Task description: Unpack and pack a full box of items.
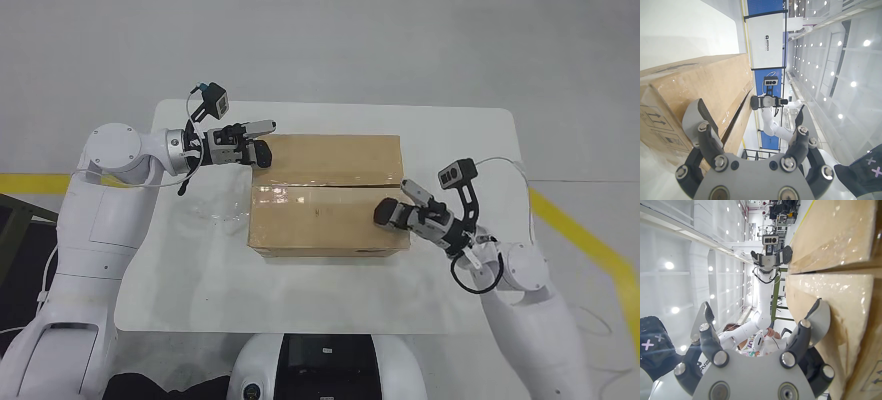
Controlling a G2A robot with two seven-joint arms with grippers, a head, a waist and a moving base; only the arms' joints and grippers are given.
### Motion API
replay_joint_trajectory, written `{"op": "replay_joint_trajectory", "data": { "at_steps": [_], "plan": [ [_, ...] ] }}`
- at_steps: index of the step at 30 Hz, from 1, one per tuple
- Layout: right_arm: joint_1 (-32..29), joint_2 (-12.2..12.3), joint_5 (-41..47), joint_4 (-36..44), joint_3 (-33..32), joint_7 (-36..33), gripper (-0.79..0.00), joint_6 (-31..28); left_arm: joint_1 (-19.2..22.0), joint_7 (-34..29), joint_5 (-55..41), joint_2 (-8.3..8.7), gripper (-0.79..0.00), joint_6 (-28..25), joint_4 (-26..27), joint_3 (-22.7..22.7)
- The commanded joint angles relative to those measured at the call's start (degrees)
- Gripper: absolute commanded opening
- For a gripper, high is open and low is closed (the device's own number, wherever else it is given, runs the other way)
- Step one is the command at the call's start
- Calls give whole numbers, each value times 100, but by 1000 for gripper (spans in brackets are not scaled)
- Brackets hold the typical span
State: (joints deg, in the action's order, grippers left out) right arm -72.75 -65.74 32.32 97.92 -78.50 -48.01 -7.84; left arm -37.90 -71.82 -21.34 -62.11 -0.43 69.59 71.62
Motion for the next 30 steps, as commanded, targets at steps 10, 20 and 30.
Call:
{"op": "replay_joint_trajectory", "data": {
  "at_steps": [10,20,30],
  "plan": [
    [270,1,-27,-363,-98,132,0,-128,0,0,0,0,0,0,0,0],
    [344,8,141,-278,-200,148,0,-109,0,0,0,0,0,0,0,0],
    [71,58,16,-28,-404,292,0,324,0,0,0,0,0,0,0,0]
  ]
}}
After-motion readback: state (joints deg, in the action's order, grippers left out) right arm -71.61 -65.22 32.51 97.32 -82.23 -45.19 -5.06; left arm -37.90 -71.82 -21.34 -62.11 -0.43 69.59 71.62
